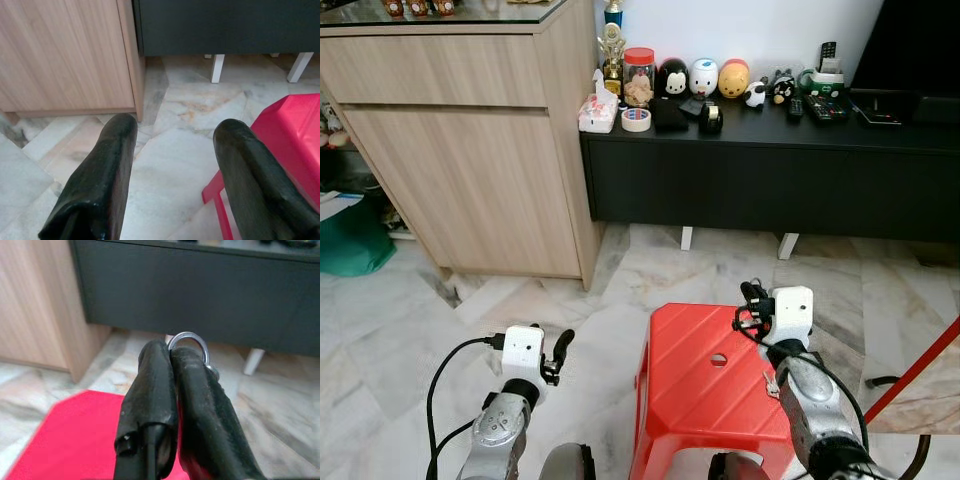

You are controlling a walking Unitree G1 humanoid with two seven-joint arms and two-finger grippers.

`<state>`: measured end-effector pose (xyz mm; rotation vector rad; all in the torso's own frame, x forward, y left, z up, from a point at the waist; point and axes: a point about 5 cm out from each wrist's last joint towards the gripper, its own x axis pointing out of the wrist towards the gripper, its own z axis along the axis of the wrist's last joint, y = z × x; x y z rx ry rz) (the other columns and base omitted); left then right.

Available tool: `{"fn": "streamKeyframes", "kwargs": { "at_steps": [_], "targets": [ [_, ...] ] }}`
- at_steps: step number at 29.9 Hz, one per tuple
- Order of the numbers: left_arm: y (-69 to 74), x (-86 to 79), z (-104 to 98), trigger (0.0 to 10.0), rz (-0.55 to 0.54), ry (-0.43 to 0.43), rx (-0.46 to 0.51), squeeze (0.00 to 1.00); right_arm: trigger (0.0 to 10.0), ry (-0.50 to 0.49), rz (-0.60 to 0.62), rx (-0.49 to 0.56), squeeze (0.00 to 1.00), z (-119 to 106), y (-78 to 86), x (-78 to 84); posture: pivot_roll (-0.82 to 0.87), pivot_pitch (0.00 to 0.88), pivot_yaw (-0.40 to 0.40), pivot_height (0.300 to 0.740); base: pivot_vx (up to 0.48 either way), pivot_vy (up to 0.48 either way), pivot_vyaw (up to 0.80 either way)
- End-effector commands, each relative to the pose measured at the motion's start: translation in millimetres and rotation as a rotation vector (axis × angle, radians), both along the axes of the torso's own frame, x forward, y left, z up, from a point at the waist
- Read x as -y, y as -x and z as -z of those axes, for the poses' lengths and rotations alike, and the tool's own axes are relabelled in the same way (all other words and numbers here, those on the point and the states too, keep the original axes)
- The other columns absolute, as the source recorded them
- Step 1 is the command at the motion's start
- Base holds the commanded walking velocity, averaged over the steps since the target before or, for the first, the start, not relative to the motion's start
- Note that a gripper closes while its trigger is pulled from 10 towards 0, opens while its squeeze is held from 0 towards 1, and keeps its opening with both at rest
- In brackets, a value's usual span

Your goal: Hang keys on a hook

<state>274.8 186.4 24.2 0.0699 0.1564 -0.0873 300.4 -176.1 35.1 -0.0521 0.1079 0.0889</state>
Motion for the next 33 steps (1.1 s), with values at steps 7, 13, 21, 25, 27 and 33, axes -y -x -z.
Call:
{"fn": "streamKeyframes", "kwargs": {
  "at_steps": [7,13,21,25,27,33],
  "targets": [
    [-2.4,4.6,0.5,10.0,0.0,0.01,0.006,0.0,10.0,0.002,0.074,0.082,0.0,-7.5,4.1,5.8,0.03,0.0,-0.034,0.614,0.0,0.0,0.0],
    [-3.3,5.6,0.1,10.0,0.003,0.011,0.008,0.0,10.0,-0.035,0.094,0.077,0.0,-6.3,3.8,3.8,0.03,0.0,-0.032,0.633,0.0,0.0,0.0],
    [-2.5,0.7,2.6,10.0,-0.002,-0.002,-0.003,0.0,10.0,-0.08,0.123,0.012,0.0,3.6,6.6,5.0,0.03,0.0,-0.022,0.683,0.0,0.0,0.0],
    [-2.4,-1.6,3.0,10.0,-0.006,-0.007,-0.008,0.0,10.0,-0.088,0.125,-0.031,0.0,10.7,9.5,5.2,0.04,0.0,-0.022,0.708,0.0,0.0,0.0],
    [-2.4,-2.8,3.1,10.0,-0.009,-0.008,-0.009,0.0,10.0,-0.086,0.123,-0.036,0.0,11.5,10.1,4.8,0.04,0.0,-0.022,0.718,0.0,0.0,0.0],
    [2.8,-12.6,12.9,10.0,-0.037,-0.023,-0.065,0.0,10.0,-0.089,0.127,-0.104,0.0,22.4,14.9,4.4,0.04,0.0,-0.023,0.74,0.0,0.0,0.0]
  ]
}}
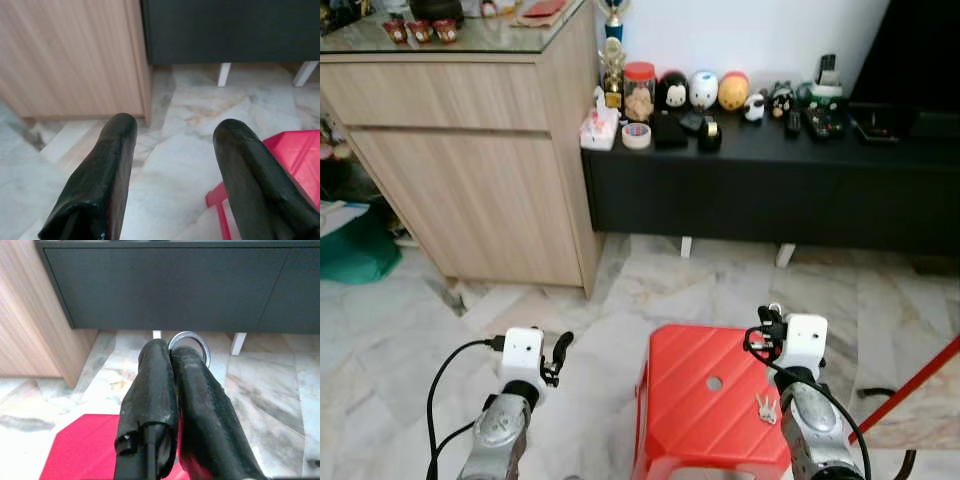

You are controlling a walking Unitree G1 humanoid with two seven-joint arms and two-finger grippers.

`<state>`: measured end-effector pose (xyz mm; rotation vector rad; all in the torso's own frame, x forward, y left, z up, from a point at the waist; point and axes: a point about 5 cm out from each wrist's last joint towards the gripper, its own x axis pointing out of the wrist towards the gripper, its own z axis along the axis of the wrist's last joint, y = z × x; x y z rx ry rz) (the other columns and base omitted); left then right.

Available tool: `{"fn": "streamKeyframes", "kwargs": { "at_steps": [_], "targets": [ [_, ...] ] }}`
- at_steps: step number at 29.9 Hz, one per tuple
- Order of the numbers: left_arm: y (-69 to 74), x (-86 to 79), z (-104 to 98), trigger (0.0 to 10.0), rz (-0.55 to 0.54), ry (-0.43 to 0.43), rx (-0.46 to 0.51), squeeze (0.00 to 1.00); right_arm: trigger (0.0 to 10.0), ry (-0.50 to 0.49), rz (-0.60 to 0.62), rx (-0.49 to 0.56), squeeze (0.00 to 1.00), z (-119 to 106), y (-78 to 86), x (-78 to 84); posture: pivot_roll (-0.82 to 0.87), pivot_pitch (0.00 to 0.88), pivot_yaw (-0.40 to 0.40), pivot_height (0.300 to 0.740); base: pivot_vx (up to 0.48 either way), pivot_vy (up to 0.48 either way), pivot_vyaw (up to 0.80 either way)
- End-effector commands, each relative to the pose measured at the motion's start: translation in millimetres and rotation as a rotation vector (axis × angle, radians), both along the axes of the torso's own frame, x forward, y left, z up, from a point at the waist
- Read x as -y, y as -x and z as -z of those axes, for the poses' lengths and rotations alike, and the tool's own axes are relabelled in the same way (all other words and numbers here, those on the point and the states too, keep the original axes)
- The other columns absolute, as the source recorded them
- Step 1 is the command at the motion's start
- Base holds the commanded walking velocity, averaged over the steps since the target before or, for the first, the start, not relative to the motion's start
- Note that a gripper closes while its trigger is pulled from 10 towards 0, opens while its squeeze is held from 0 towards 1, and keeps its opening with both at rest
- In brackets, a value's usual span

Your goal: Hang keys on a hook

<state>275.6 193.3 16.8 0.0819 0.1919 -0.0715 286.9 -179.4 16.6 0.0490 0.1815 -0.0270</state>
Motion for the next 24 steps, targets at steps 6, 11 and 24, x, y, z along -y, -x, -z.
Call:
{"fn": "streamKeyframes", "kwargs": {
  "at_steps": [6,11,24],
  "targets": [
    [12.3,-15.2,18.6,10.0,-0.047,-0.024,-0.112,0.0,10.0,0.007,0.006,-0.115,0.0,18.0,10.5,2.2,0.04,0.0,-0.023,0.74,0.0,0.0,0.0],
    [21.4,-25.1,31.8,10.0,-0.091,-0.036,-0.209,0.0,10.0,0.016,0.01,-0.198,0.0,30.3,19.1,4.0,0.05,0.0,-0.03,0.74,0.0,0.0,0.0],
    [55.0,-22.7,67.0,10.0,-0.171,0.016,-0.436,0.0,10.0,0.007,0.067,-0.384,0.0,56.1,42.7,10.9,0.04,0.0,-0.02,0.74,0.0,0.0,0.0]
  ]
}}
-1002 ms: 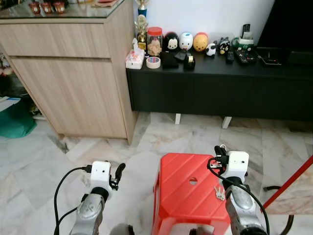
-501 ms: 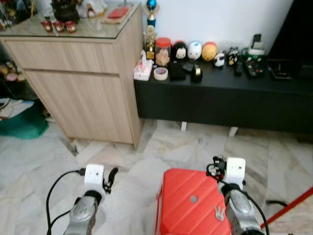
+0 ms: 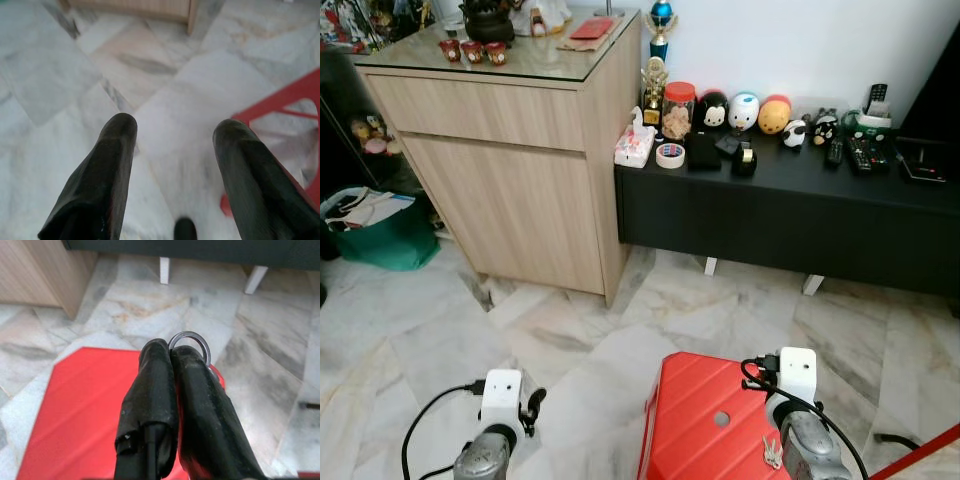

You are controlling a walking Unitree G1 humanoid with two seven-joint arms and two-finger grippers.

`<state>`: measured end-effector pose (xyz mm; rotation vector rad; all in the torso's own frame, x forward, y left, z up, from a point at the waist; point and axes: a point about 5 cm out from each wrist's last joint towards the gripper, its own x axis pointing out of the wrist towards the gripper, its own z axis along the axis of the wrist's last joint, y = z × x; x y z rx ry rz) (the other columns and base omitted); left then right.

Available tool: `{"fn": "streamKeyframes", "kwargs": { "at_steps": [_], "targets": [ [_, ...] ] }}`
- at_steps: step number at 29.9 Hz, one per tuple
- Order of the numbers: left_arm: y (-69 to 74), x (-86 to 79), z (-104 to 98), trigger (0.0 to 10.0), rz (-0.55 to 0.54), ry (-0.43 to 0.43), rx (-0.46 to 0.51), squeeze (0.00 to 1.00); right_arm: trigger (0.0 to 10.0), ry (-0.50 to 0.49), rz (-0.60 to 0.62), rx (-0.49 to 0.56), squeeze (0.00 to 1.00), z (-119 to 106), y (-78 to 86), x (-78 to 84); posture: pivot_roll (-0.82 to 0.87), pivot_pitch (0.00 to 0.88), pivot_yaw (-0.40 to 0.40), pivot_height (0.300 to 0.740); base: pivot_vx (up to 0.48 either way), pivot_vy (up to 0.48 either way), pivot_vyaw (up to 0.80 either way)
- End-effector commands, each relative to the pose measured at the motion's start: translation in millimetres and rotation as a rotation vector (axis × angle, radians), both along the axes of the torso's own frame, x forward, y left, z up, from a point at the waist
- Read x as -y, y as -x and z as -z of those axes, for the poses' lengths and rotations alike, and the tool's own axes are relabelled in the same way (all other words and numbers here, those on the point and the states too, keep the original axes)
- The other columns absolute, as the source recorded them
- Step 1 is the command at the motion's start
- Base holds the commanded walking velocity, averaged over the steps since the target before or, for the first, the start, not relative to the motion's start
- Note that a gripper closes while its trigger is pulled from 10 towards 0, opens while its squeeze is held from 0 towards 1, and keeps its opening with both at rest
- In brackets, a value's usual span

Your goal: Hang keys on a hook

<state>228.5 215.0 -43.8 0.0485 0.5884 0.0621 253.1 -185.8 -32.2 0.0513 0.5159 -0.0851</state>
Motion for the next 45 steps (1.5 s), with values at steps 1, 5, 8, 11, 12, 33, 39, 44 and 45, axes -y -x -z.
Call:
{"fn": "streamKeyframes", "kwargs": {
  "at_steps": [1,5,8,11,12,33,39,44,45],
  "targets": [
    [9.1,-0.3,7.5,10.0,-0.027,0.016,-0.049,0.0,10.0,0.009,0.02,-0.061,0.0,9.1,11.1,5.2,0.04,0.0,-0.02,0.74,0.0,0.0,0.0],
    [18.6,1.6,15.0,10.0,-0.035,0.018,-0.099,0.0,10.0,0.034,0.034,-0.118,0.0,17.7,22.9,9.6,0.03,0.0,-0.016,0.74,0.0,0.0,0.0],
    [23.8,0.6,18.4,10.0,-0.043,0.015,-0.126,0.0,10.0,0.028,0.078,-0.143,0.0,21.4,28.4,12.7,0.03,0.0,-0.013,0.74,0.0,0.0,0.0],
    [28.2,-0.1,21.0,10.0,-0.05,0.015,-0.14,0.0,10.0,0.011,0.116,-0.156,0.0,24.7,33.9,13.7,0.03,0.0,-0.008,0.74,0.0,0.0,0.0],
    [29.7,-0.5,21.8,10.0,-0.053,0.015,-0.146,0.0,10.0,0.01,0.12,-0.16,0.0,25.6,35.3,13.8,0.03,0.0,-0.008,0.74,0.0,0.0,0.0],
    [41.8,0.3,29.1,10.0,-0.052,0.011,-0.197,0.0,10.0,0.001,0.121,-0.171,0.0,25.4,34.2,16.5,0.03,0.0,-0.003,0.74,0.0,0.0,0.0],
    [46.0,-1.5,30.9,10.0,-0.048,0.008,-0.211,0.0,10.0,-0.003,0.112,-0.181,0.0,26.5,35.0,14.8,0.02,0.0,0.0,0.74,0.0,0.0,0.0],
    [46.7,-1.5,31.1,10.0,-0.046,0.003,-0.21,0.0,10.0,-0.003,0.112,-0.188,0.0,27.5,36.8,15.4,0.02,0.0,0.001,0.74,0.0,0.0,0.0],
    [46.8,-1.3,31.1,10.0,-0.045,0.003,-0.209,0.0,10.0,-0.003,0.113,-0.19,0.0,27.8,37.2,15.5,0.02,0.0,0.001,0.74,0.0,0.0,0.0]
  ]
}}
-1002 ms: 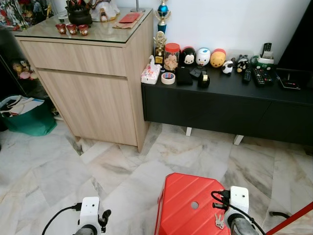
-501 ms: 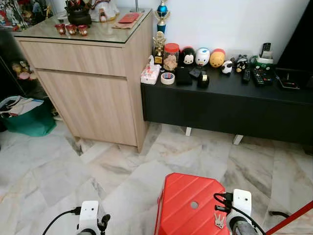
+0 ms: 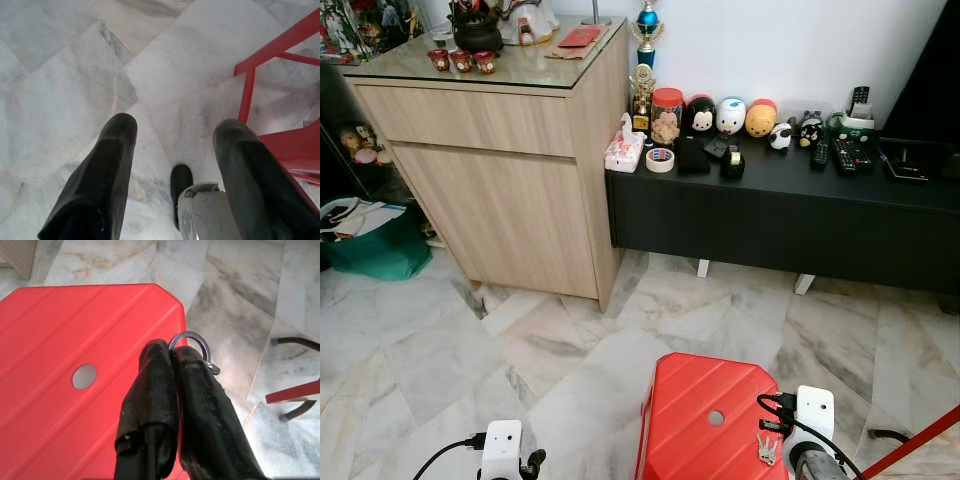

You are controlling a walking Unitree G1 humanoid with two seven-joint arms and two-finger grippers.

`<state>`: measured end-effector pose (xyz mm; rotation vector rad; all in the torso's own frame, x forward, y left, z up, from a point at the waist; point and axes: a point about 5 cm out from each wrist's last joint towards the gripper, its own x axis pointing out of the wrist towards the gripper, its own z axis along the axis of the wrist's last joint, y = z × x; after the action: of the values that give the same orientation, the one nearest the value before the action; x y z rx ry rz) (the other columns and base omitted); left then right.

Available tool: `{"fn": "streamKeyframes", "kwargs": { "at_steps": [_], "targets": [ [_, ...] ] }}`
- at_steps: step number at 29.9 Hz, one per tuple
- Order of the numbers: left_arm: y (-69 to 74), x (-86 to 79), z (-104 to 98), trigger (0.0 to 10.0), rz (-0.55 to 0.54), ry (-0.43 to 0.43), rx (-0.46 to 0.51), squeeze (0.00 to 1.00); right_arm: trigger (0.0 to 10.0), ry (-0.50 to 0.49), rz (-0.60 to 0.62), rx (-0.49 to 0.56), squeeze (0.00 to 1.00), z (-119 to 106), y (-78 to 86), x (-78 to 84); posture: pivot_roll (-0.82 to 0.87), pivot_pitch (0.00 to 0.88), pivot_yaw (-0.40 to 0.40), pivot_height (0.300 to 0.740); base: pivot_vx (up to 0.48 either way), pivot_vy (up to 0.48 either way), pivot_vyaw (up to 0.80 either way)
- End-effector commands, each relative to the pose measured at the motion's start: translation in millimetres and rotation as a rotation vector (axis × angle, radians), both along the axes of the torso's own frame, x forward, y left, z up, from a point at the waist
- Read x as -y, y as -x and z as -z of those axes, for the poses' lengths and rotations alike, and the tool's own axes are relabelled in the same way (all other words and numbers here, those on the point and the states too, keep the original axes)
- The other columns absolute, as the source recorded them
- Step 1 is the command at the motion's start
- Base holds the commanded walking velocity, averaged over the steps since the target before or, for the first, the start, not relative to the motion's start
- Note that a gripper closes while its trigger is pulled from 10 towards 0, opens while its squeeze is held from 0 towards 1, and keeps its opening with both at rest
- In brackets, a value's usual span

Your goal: Hang keys on a hook

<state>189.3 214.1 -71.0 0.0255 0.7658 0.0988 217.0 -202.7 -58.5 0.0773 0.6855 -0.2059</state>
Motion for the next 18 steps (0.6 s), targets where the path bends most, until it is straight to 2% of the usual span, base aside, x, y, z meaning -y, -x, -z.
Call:
{"fn": "streamKeyframes", "kwargs": {
  "at_steps": [1,3,18],
  "targets": [
    [7.7,-2.0,4.0,10.0,0.003,-0.012,-0.034,0.0,10.0,-0.002,-0.005,-0.018,0.0,1.7,1.4,-1.3,0.02,0.0,0.001,0.74,0.0,0.0,0.0],
    [7.8,-1.6,4.2,10.0,0.005,-0.012,-0.034,0.0,10.0,-0.003,-0.006,-0.02,0.0,2.0,1.9,-1.6,0.02,0.0,0.001,0.74,0.0,0.0,0.0],
    [7.8,0.8,4.8,10.0,0.01,-0.005,-0.037,0.0,10.0,-0.004,-0.006,-0.005,0.0,-0.3,-2.1,-2.5,0.03,0.0,-0.006,0.74,-0.273,0.0,0.0]
  ]
}}
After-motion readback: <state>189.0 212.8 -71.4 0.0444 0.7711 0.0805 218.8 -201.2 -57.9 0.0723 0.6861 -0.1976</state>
